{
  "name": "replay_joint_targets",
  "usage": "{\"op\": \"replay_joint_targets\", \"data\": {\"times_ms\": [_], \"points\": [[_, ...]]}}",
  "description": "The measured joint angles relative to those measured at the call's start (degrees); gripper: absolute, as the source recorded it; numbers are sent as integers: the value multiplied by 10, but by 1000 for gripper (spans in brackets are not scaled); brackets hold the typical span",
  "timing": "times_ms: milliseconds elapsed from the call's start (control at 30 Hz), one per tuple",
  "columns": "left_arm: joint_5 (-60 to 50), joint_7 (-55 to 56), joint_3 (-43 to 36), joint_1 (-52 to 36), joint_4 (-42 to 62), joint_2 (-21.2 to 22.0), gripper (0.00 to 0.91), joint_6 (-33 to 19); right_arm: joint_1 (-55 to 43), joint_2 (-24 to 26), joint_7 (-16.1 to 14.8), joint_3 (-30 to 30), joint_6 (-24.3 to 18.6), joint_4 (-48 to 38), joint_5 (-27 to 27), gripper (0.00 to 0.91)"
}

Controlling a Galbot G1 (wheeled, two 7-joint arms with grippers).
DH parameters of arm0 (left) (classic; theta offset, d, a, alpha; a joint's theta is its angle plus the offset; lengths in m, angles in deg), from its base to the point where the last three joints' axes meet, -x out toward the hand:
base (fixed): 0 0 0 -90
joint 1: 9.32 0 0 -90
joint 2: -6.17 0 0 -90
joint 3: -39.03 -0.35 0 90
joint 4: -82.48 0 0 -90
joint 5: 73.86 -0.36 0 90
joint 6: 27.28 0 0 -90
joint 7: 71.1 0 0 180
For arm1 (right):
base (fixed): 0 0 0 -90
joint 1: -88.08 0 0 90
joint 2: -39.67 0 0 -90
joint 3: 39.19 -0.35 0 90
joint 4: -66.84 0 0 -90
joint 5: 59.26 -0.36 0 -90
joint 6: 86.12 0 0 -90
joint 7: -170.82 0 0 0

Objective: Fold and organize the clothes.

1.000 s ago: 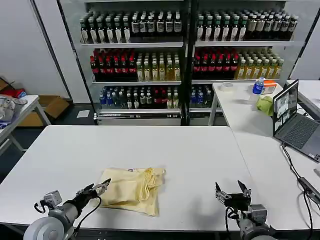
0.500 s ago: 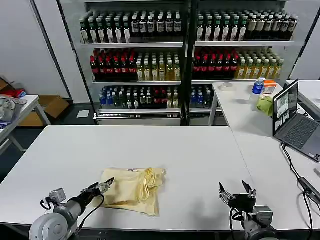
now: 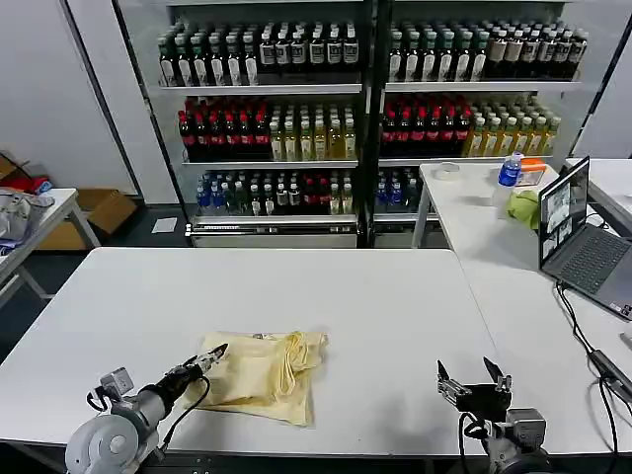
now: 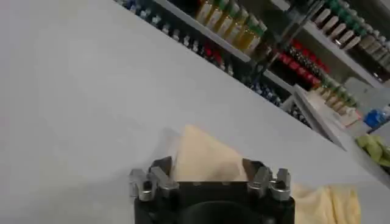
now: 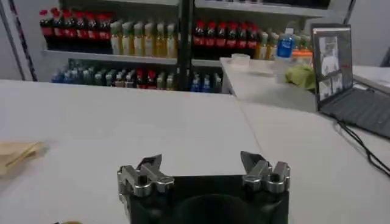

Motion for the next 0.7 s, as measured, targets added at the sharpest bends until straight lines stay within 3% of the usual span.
{"op": "replay_joint_targets", "data": {"times_ms": [700], "points": [[73,13,28,2,6,29,40,2,18,-4,1,-11,-1,17,0,907]]}}
